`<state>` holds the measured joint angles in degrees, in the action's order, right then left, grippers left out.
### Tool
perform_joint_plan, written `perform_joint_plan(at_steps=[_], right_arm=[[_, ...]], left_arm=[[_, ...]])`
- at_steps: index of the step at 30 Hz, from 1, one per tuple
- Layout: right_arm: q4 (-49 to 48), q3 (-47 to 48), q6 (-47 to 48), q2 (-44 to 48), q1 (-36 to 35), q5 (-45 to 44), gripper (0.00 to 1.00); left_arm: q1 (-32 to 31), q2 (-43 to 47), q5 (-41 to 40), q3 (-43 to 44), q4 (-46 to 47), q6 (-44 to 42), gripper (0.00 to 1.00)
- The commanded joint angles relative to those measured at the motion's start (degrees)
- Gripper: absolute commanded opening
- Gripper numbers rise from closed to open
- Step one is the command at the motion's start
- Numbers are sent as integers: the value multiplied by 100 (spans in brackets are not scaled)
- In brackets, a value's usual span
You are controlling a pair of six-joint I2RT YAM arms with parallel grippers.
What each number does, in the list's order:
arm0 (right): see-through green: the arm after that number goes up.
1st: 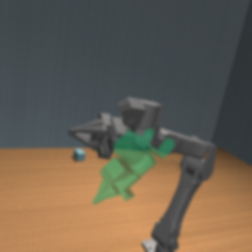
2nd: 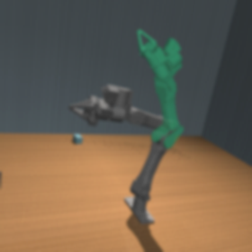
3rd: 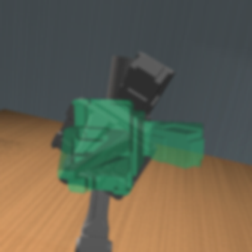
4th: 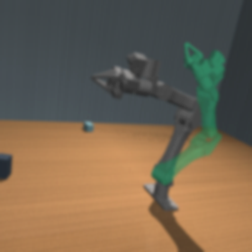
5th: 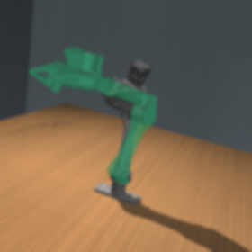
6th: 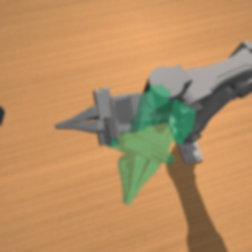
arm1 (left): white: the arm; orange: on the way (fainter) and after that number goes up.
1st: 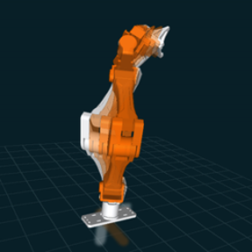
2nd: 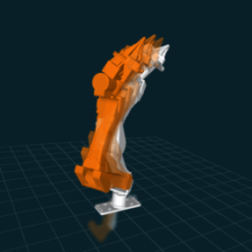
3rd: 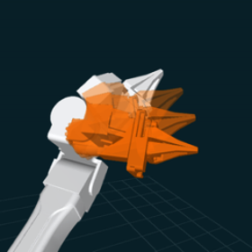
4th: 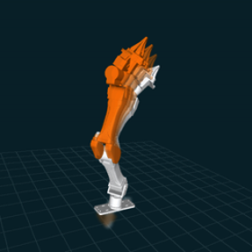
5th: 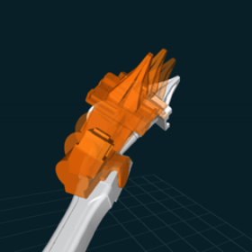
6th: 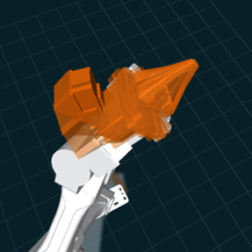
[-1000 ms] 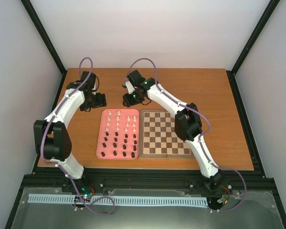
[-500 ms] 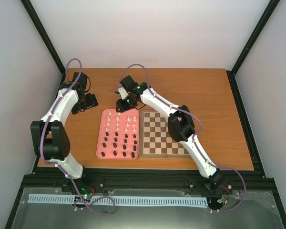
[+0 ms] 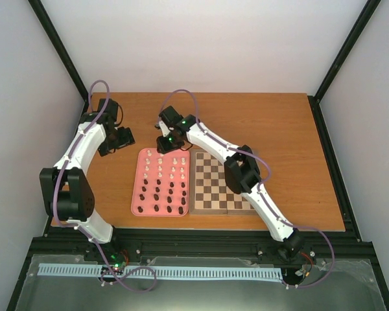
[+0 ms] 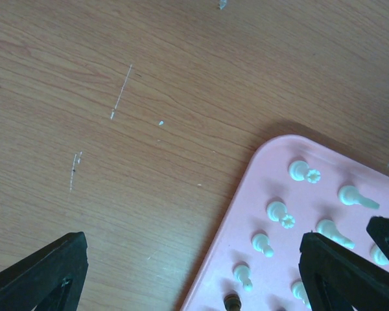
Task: Set up the chess pieces on the board
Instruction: Pick up the chess piece from the storage box.
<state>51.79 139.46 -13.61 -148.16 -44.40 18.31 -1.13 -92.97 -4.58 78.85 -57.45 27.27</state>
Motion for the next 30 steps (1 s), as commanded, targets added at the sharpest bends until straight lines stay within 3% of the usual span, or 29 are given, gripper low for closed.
perform_joint_plan(at_steps=[1,24,30], right_arm=[[1,214,-158,-204,-94,-350,39],[-42,400,-202,-474,-200,-610,35],[-57,444,-184,-515,-200,-652,29]], left_arm=[[-5,263,175,-68,96,121,100],[-8,473,267,-263,201,60,100],[-10,454,273,-247,214,53,100]])
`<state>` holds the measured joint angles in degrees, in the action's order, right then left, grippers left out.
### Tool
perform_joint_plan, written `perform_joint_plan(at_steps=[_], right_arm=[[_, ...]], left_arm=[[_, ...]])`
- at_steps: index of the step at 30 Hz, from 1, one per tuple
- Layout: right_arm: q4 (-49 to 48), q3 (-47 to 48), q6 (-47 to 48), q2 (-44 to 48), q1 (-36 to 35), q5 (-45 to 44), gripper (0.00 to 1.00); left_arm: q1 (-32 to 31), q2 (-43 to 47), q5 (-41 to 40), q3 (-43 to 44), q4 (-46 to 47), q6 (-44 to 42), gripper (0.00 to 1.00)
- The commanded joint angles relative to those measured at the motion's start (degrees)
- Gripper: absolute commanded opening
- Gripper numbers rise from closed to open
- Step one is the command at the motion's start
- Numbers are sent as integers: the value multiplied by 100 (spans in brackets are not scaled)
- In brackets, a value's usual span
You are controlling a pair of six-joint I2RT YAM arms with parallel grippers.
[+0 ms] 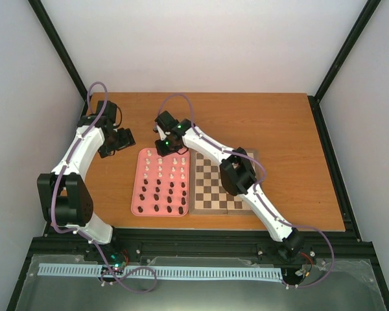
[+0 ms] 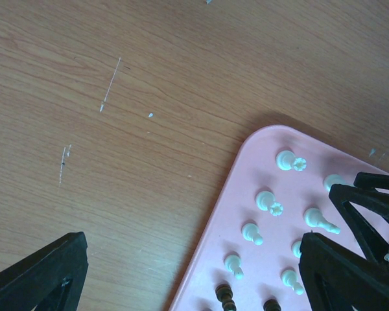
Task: Set up the chess pieces on the board
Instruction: Pick up the chess piece from the storage box.
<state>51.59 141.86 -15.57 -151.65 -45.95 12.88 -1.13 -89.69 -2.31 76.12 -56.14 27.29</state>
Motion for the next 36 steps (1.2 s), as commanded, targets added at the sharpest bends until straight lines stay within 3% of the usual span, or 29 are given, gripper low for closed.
perform_joint_plan(at_steps=[1,19,36], right_arm=[[-50,206,15,-171,-45,-106,29],[42,219,165,-67,-45,-109,3],[105,-312,235,1175,37,-664,3]], left_arm=[[-10,127,46,34,78,49,100],[-8,83,-8,72,72,-4,100],[-9,125,-84,63,49,-53,100]])
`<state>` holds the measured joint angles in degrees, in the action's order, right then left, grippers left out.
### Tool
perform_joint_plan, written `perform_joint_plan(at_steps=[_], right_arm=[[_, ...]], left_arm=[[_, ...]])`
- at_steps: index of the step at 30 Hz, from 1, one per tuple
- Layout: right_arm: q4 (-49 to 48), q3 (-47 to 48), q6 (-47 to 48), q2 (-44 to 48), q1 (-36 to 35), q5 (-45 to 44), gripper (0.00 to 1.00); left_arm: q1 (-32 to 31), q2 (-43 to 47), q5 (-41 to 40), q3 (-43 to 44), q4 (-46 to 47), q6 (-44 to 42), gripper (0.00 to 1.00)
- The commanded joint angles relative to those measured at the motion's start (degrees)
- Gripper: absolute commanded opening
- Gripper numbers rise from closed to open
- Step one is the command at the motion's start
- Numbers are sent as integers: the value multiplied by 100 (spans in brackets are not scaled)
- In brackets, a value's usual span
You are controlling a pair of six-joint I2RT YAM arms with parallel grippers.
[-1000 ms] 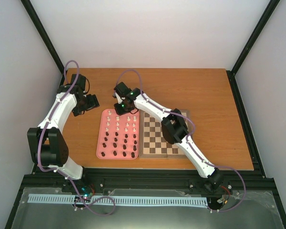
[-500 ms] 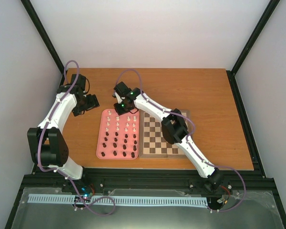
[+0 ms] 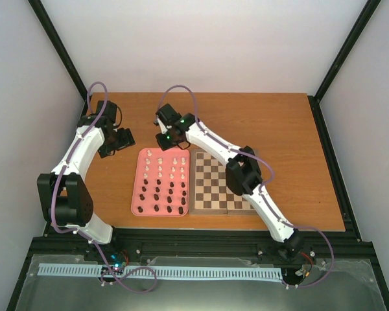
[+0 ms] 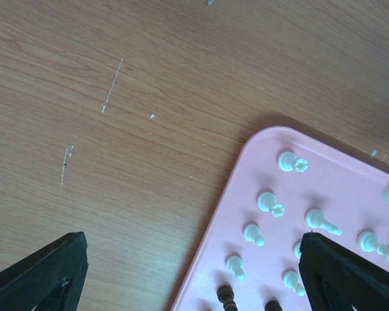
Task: Set up the chess pieces on the board
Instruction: Pick up the chess piece from the storage box, then place the chess piece on the chessboard.
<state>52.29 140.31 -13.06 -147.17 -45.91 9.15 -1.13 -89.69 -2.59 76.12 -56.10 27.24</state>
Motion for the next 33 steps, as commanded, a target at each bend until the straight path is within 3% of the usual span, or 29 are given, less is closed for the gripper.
perform_joint_plan(at_steps=[1,9,14,23,33], right_arm=[[29,-375,-57,877,79,-366,3],[-173,-2819,-123,2644,946,-1200,3],[8,-3878,-93,3376,1601,-1443,3],[84,-5361,-111,4101,2402,-1366,3],[67,-6160,-150,4448,2639,-1494,3]], left_arm=[[-10,120,-59,55,39,-52,100],[-4,81,-26,100,55,-81,100],[-7,59,38,89,70,-92,100],[-2,35,56,48,90,-97,100],[-10,-76,103,78,89,-88,100]])
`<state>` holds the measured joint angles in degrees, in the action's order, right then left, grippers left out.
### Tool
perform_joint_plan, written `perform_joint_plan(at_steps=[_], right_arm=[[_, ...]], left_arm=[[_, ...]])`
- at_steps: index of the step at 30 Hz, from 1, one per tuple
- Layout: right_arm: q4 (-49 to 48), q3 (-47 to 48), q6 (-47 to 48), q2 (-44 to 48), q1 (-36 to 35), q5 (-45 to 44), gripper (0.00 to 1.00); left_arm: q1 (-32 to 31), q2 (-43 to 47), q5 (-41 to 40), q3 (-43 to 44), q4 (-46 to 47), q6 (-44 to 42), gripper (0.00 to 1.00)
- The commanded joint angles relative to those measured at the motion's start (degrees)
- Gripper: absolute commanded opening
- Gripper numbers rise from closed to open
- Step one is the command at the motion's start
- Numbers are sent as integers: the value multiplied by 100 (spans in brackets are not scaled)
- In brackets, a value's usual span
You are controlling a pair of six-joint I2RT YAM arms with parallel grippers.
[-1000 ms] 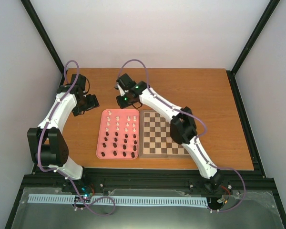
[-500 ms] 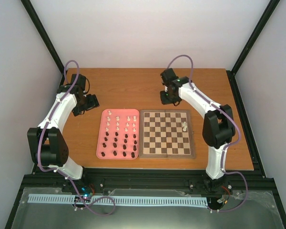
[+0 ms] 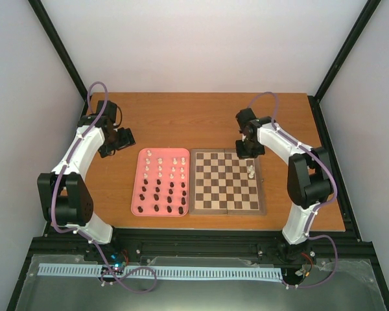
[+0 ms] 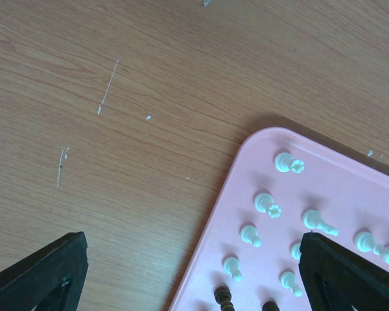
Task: Set up the chess pieces on the board
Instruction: Place the chess piece on the chessboard.
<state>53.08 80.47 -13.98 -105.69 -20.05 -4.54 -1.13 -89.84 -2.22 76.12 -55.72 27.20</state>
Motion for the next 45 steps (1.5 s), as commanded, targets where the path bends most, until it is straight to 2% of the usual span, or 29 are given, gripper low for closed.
perform_joint_plan(at_steps=[1,14,41,45], right_arm=[[-32,-233,-68,325,71,-131,3],[-194,-582,-37,331,322,-75,3],[-299,-609,-39,44,328,53,3],[-281,-606,-40,14,327,66,6]], left_arm=[[-6,-64,69,79,48,-83,100],[-10,-124,78,81,57,-88,100],[-8,-99,70,26,86,-97,100],[-7,-104,106,17,91,-105,100]])
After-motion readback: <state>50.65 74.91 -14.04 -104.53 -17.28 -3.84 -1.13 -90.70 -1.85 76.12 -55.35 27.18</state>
